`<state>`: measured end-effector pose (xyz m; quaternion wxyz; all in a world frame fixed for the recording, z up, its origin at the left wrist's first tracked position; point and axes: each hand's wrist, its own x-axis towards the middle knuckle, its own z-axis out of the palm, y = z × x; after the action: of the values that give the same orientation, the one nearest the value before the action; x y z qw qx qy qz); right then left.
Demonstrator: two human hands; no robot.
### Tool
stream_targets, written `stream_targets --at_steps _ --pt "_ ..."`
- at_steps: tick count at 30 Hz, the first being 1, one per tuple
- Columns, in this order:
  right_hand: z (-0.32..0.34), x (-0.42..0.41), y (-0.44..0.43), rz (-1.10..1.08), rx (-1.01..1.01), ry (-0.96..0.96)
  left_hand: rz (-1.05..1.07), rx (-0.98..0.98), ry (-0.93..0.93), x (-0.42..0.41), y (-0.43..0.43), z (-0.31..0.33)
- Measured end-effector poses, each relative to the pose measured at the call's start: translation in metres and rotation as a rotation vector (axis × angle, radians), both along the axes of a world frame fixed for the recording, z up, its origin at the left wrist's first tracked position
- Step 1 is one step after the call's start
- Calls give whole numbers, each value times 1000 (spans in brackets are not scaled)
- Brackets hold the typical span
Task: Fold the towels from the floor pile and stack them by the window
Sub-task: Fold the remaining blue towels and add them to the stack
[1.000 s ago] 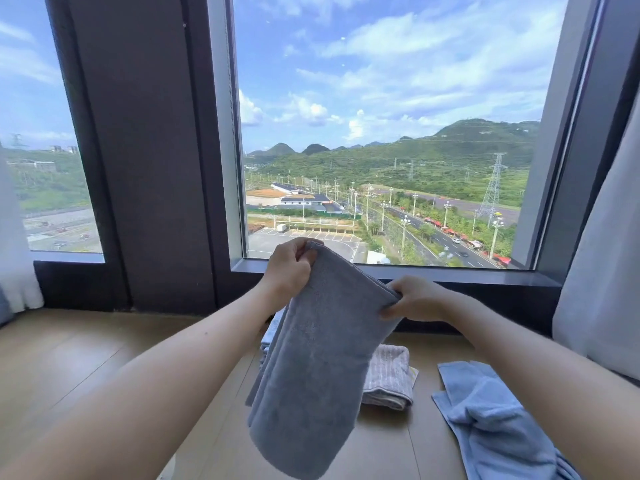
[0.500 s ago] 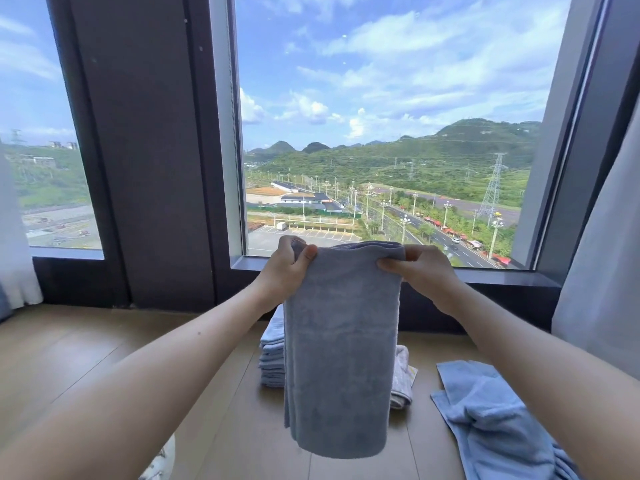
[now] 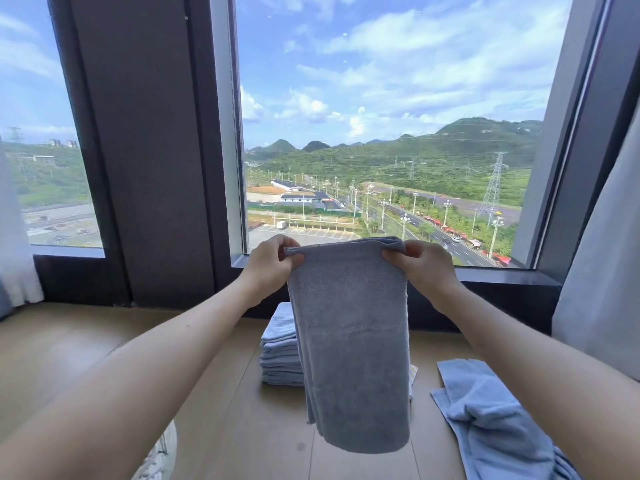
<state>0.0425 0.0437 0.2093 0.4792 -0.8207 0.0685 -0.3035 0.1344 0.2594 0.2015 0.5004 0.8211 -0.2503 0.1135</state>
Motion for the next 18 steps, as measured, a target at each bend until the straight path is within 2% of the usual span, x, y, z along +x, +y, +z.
stream_targets --at_steps 3,7,10,18 --pt "-1 2 5 -2 -12 3 19 168 -36 1 4 -3" --pt "-4 1 12 68 -238 66 -114 244 54 -8 -3 -6" --pt "-9 3 22 103 -389 77 -183 273 -15 -21 -22 -3" --pt "-15 5 27 153 -407 158 -205 298 -109 -35 -41 -1"
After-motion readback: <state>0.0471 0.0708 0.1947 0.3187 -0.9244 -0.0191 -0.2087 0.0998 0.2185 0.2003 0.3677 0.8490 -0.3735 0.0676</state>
